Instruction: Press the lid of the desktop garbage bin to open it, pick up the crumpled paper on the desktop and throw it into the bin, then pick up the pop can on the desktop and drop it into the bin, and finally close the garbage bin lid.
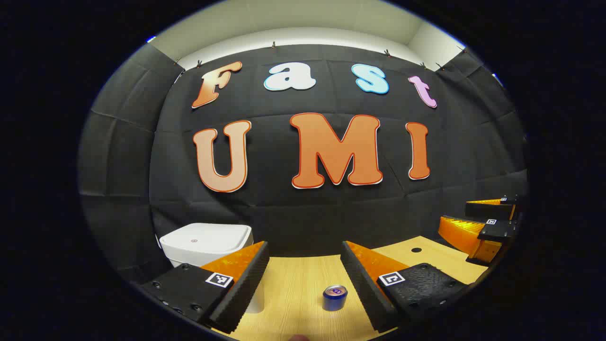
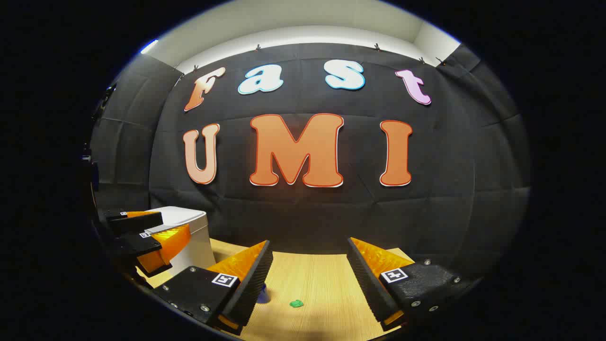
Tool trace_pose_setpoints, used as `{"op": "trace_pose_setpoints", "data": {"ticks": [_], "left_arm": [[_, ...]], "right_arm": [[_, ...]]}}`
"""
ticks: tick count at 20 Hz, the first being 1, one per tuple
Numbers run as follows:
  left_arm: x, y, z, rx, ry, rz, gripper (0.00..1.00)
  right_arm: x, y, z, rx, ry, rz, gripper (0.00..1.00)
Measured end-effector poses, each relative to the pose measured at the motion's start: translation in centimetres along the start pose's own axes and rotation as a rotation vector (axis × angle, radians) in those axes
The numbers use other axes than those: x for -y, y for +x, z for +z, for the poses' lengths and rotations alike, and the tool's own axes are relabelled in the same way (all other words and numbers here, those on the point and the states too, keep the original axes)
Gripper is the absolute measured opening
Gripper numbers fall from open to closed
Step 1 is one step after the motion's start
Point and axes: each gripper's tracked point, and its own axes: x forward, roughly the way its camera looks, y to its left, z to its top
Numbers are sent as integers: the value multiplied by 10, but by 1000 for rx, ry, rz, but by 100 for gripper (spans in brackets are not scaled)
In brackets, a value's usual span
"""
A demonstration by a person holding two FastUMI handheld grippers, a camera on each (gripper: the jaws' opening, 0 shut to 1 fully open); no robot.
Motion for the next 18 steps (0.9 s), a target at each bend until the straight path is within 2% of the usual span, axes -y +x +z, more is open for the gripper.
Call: {"op": "trace_pose_setpoints", "data": {"ticks": [3,11,12,13,18], "left_arm": [[-1,-3,0,-5,-2,14,96],[3,-11,4,6,-12,8,95],[3,-12,1,3,-16,6,99],[2,-12,0,-2,-16,9,96],[-1,-12,-4,-12,-12,15,96]], "right_arm": [[4,2,-4,-18,0,-25,94],[-6,-2,-22,-91,-14,-1,94],[-6,-4,-24,-95,-9,4,94],[-8,-3,-24,-103,-7,9,94],[-12,-5,-37,-141,-20,31,94]]}}
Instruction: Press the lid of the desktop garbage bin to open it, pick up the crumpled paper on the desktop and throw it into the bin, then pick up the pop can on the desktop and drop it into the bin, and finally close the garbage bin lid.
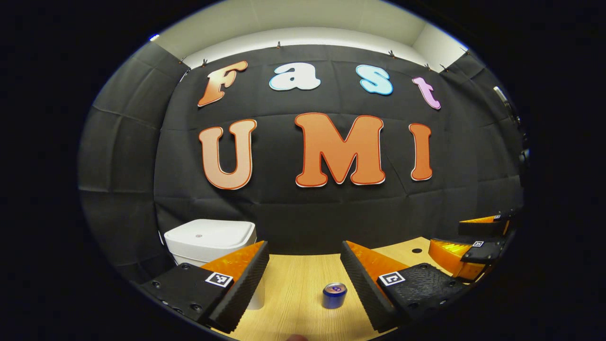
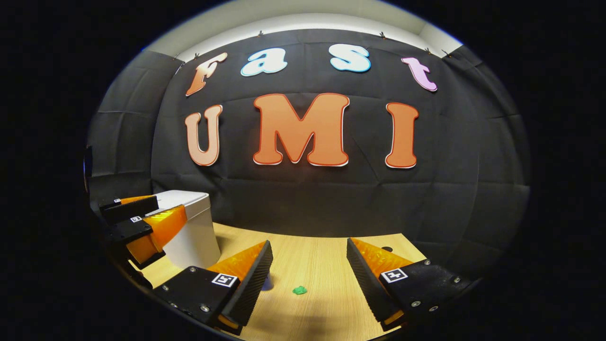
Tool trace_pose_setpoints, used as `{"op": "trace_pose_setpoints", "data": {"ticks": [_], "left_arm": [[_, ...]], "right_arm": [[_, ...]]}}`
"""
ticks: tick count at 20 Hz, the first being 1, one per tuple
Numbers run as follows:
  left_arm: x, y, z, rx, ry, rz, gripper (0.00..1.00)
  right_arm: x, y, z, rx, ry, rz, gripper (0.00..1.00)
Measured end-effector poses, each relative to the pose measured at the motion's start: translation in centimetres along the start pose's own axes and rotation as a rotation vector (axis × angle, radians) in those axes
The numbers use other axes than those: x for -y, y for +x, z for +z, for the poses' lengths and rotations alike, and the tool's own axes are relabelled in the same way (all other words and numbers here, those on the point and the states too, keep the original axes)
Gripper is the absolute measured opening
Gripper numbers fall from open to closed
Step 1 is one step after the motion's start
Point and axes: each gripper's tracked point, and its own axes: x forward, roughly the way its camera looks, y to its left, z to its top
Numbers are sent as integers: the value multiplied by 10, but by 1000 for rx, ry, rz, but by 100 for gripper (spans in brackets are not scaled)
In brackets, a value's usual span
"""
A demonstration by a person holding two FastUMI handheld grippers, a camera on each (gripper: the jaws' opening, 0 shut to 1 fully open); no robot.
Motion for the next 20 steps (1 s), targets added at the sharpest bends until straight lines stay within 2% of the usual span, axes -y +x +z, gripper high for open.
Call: {"op": "trace_pose_setpoints", "data": {"ticks": [8,16,17,18,19,20], "left_arm": [[-5,1,4,13,16,8,95],[-4,-1,11,31,27,1,96],[-3,-2,12,35,29,0,99],[-3,-2,14,38,30,0,96],[-2,-3,14,41,31,-3,99],[-1,-4,15,42,31,-5,95]], "right_arm": [[1,1,4,14,0,-6,94],[7,-4,23,85,1,-35,94],[7,-4,22,82,1,-34,94],[6,-4,22,82,1,-34,94],[7,-5,23,84,3,-34,94],[8,-6,24,87,2,-36,94]]}}
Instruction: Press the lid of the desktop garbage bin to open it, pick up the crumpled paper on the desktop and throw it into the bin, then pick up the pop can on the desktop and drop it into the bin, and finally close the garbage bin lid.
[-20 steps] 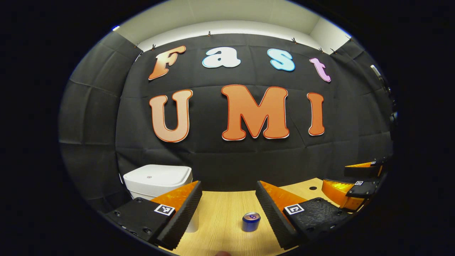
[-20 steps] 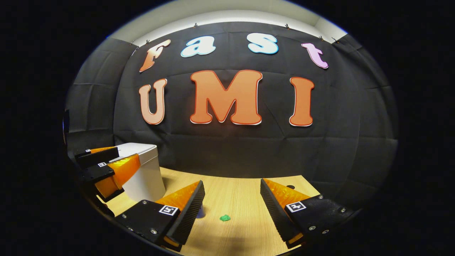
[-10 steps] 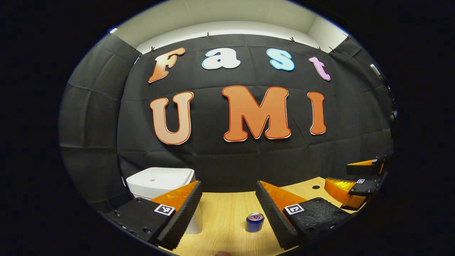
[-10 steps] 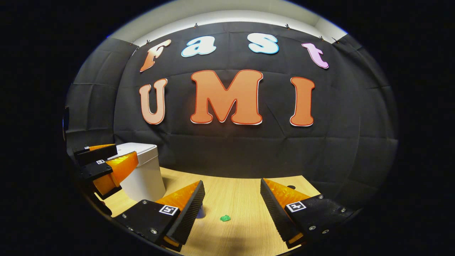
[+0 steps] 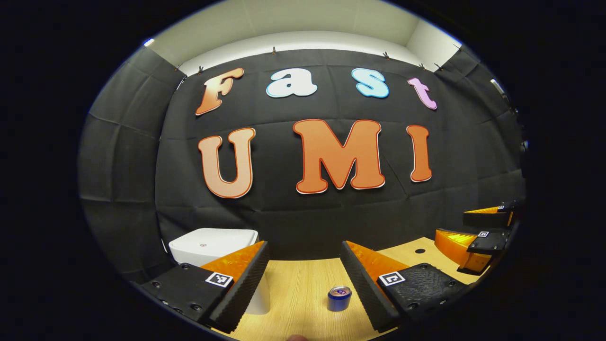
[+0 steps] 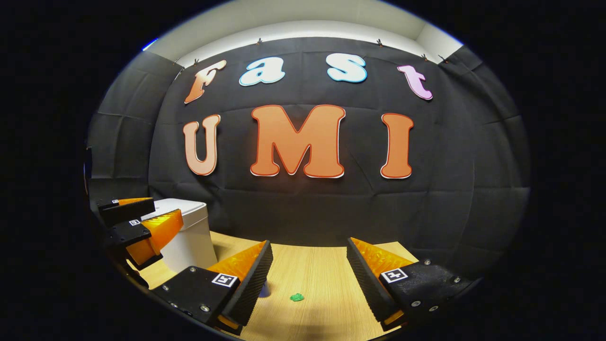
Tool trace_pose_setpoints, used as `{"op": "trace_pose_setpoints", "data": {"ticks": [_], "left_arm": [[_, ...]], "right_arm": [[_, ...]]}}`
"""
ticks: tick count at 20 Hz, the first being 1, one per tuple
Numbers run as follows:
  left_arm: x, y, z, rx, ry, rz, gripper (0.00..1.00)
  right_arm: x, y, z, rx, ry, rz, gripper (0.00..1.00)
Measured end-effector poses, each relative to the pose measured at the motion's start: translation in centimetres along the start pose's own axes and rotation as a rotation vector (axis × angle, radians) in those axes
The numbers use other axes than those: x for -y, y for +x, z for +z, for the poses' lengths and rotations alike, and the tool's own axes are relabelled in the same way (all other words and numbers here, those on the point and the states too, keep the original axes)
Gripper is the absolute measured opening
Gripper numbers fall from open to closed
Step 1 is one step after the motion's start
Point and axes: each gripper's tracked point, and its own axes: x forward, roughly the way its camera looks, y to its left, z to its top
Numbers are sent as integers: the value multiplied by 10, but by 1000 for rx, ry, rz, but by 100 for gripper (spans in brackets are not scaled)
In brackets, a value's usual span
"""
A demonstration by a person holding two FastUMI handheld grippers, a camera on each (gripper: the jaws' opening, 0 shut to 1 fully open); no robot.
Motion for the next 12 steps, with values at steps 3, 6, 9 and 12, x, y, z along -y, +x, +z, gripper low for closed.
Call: {"op": "trace_pose_setpoints", "data": {"ticks": [3,6,9,12], "left_arm": [[-2,0,-2,-5,-9,1,95],[-5,-2,-3,-8,-13,6,99],[-15,0,-5,-16,-24,23,96],[-45,8,-5,-23,-25,78,95]], "right_arm": [[1,-2,1,6,-4,-6,94],[1,-3,0,3,-1,-7,94],[-1,-4,-2,-4,1,-5,94],[-2,-4,-4,-11,-4,-6,94]]}}
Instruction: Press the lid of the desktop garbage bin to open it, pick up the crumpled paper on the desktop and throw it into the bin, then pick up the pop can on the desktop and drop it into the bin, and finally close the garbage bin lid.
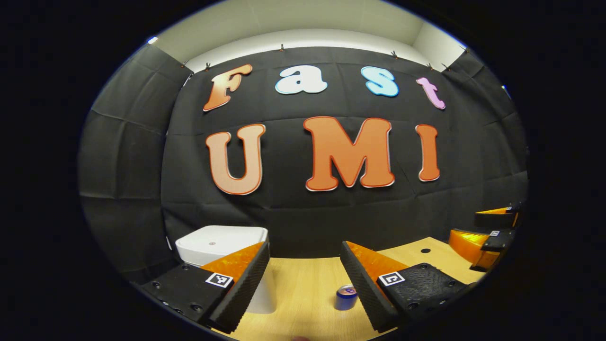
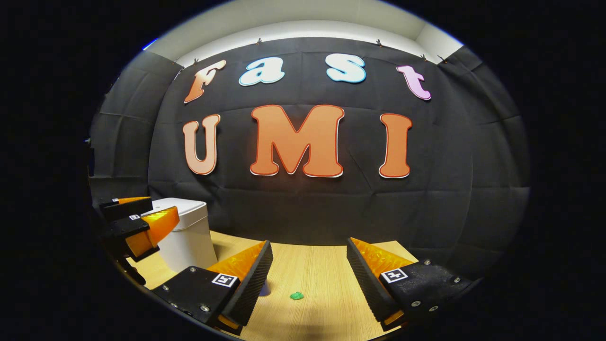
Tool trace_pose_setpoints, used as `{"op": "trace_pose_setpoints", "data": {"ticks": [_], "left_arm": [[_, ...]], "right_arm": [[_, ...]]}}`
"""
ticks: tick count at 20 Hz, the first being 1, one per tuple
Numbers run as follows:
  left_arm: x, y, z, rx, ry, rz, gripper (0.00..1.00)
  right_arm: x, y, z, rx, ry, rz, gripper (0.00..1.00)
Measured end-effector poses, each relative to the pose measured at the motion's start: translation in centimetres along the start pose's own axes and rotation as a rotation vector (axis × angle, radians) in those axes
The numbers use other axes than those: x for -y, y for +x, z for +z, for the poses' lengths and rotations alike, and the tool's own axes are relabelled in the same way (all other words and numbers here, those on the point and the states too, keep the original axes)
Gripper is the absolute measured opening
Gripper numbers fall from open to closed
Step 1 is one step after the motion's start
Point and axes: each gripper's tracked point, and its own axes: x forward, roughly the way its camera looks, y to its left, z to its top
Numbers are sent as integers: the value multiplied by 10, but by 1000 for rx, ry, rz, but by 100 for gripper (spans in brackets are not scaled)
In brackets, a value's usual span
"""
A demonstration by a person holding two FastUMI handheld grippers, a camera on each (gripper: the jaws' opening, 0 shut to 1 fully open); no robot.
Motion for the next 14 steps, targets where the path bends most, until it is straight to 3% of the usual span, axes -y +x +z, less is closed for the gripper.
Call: {"op": "trace_pose_setpoints", "data": {"ticks": [5,6,7,8,10,11,12,14], "left_arm": [[-82,34,24,6,19,94,92],[-100,40,32,14,21,108,77],[-114,50,38,13,26,104,71],[-125,57,41,2,30,94,57],[-140,76,39,-35,28,47,40],[-139,86,29,-77,20,-2,34],[-145,94,15,-150,14,-27,14],[-160,106,-7,-265,-35,-43,0]], "right_arm": [[2,0,-2,-7,-4,-5,94],[2,0,-3,-11,-1,-7,94],[2,0,-4,-12,2,-7,94],[1,2,-5,-14,4,-7,94],[1,3,-6,-15,9,-9,94],[1,4,-7,-18,12,-10,94],[0,6,-8,-20,16,-9,94],[1,7,-10,-22,21,-9,94]]}}
